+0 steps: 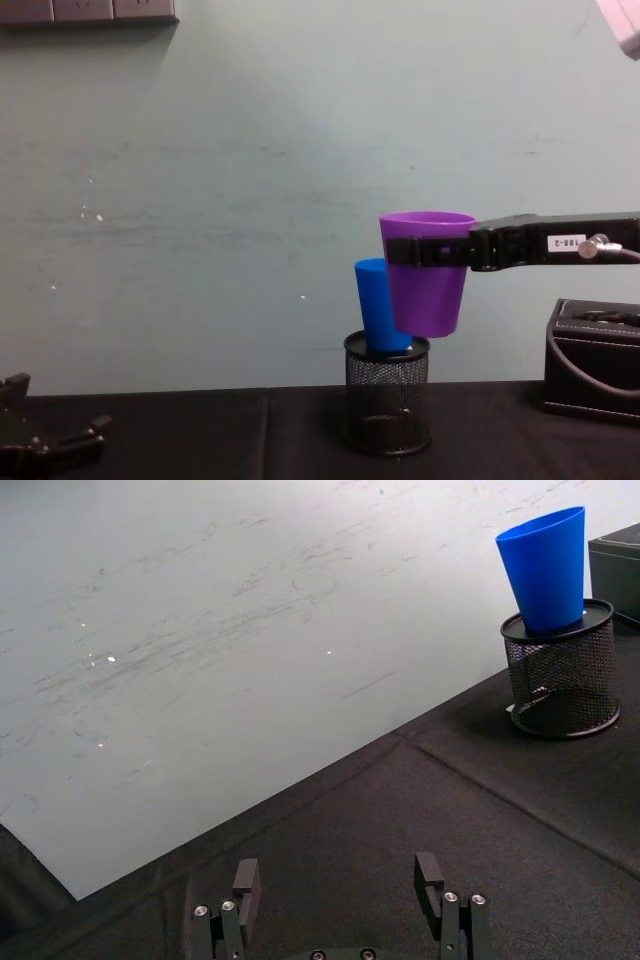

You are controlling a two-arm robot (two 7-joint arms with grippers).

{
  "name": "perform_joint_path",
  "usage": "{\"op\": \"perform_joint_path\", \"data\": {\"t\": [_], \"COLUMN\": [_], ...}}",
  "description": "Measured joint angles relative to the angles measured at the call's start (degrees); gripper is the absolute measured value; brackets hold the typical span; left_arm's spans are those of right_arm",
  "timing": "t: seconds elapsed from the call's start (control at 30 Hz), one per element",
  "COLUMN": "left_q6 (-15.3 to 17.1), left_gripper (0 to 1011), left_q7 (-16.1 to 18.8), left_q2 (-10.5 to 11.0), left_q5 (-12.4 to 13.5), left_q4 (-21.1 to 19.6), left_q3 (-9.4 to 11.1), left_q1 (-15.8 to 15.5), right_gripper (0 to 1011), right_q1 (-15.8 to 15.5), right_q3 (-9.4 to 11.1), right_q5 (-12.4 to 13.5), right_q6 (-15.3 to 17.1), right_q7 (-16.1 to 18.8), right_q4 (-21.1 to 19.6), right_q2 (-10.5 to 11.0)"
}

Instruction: Pick up one cup with a gripper and tap it against the other cup.

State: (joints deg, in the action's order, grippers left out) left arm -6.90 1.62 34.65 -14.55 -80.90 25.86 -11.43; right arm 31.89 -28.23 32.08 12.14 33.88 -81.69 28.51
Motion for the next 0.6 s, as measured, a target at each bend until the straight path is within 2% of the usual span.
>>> {"op": "perform_joint_path", "data": {"t": [0.3, 0.6], "left_q6": [0.0, 0.0], "left_gripper": [1011, 1011], "left_q7": [0.0, 0.0], "left_q2": [0.0, 0.0], "left_q5": [0.0, 0.0], "left_q4": [0.0, 0.0], "left_q3": [0.0, 0.0], "left_q1": [0.0, 0.0], "right_gripper": [726, 726], "right_q1": [-1.6, -3.1], "right_q3": [-1.1, -1.5], "right_q5": [-0.1, -0.5], "right_q6": [-3.2, -5.8], "right_q7": [0.3, 0.7], "right_q4": [-1.1, -0.8], "right_q2": [1.4, 1.8]}}
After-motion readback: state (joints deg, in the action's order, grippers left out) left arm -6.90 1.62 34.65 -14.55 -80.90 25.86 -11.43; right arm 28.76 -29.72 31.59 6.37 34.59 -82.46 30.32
